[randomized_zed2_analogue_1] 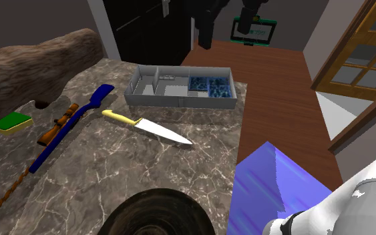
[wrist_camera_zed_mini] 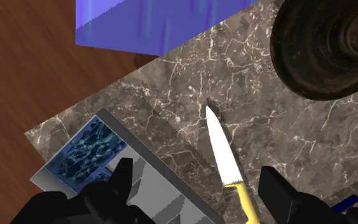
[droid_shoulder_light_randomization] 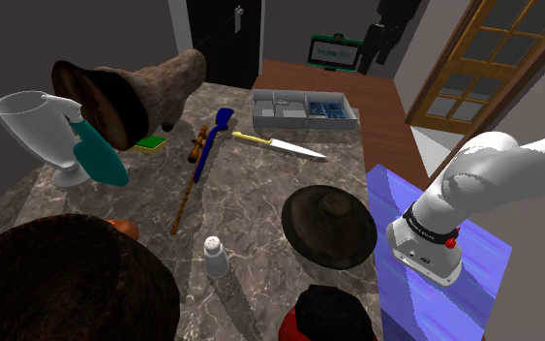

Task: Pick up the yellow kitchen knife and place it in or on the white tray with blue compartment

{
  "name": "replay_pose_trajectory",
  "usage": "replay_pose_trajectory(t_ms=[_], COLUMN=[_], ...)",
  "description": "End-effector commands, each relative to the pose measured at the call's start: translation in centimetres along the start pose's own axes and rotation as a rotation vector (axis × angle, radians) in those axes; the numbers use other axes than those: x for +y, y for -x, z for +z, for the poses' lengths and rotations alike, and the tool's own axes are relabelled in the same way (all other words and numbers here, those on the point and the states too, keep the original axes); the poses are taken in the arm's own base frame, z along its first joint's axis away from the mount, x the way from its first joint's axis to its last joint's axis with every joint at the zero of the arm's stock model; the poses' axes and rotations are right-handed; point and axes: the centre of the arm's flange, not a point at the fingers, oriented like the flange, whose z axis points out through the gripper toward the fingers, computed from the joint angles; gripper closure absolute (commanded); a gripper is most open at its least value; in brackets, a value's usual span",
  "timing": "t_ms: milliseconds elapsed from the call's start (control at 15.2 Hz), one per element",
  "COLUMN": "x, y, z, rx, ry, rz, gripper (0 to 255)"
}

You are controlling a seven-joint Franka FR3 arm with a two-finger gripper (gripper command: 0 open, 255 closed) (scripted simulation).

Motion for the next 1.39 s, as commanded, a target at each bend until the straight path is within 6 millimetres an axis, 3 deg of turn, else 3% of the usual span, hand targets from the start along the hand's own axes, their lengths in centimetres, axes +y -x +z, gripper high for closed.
replay_pose_trajectory(t_ms=[0,660,1320], x=[0.0,-3.0,-8.2], y=[0.0,-10.5,-19.2], z=[0.0,9.2,19.1], rx=[0.0,-0.1,-0.199], ry=[0.0,-0.047,-0.094], rz=[0.0,-0.191,-0.382], gripper=[0,0,0])
